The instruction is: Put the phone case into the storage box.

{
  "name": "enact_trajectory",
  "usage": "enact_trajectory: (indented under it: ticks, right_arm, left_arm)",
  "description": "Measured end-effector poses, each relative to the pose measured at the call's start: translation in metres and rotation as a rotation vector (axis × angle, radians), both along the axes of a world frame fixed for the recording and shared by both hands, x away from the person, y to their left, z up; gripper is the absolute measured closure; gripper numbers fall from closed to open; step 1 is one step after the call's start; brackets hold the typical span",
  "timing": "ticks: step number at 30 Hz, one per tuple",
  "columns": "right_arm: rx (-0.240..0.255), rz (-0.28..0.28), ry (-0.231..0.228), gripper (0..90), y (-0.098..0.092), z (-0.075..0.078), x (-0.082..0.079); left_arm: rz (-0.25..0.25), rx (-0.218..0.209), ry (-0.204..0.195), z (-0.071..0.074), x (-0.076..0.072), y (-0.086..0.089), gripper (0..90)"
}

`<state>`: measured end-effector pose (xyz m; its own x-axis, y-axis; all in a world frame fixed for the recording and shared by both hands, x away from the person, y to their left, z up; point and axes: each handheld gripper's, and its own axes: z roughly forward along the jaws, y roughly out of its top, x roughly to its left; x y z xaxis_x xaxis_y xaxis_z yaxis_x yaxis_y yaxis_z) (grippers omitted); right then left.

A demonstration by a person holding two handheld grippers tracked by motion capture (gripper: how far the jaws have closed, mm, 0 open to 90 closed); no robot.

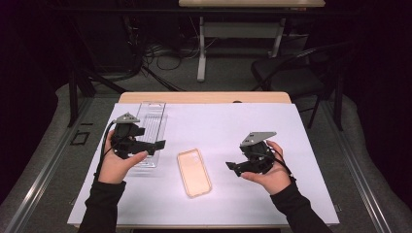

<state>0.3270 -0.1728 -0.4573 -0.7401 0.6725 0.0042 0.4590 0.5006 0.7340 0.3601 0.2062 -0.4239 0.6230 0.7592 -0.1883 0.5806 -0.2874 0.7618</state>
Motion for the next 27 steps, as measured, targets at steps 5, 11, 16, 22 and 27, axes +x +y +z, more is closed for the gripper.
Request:
enact_trajectory:
  ticks: [5,11,16,22,27]
  right_arm:
    - [-0.079,0.054,-0.051,32.7,0.012,0.003,0.006]
    - [-0.126,0.150,-0.058,43.6,0.022,0.003,0.010]
    - [-0.176,0.238,-0.064,50.8,0.032,0.000,0.011]
    - [-0.247,0.342,-0.105,52.9,0.051,-0.005,0.007]
    - [-0.279,0.400,-0.142,52.9,0.066,-0.007,0.003]
  left_arm:
    - [-0.004,-0.001,-0.001,-0.001,0.001,0.001,3.5]
    - [-0.002,0.005,0.005,-0.004,0.002,0.000,3.5]
    - [0.000,0.007,0.004,-0.004,0.001,0.000,3.5]
    - [0.001,0.010,0.004,-0.005,0.001,0.000,3.5]
    - [-0.001,0.007,0.000,-0.005,0.000,0.000,4.0]
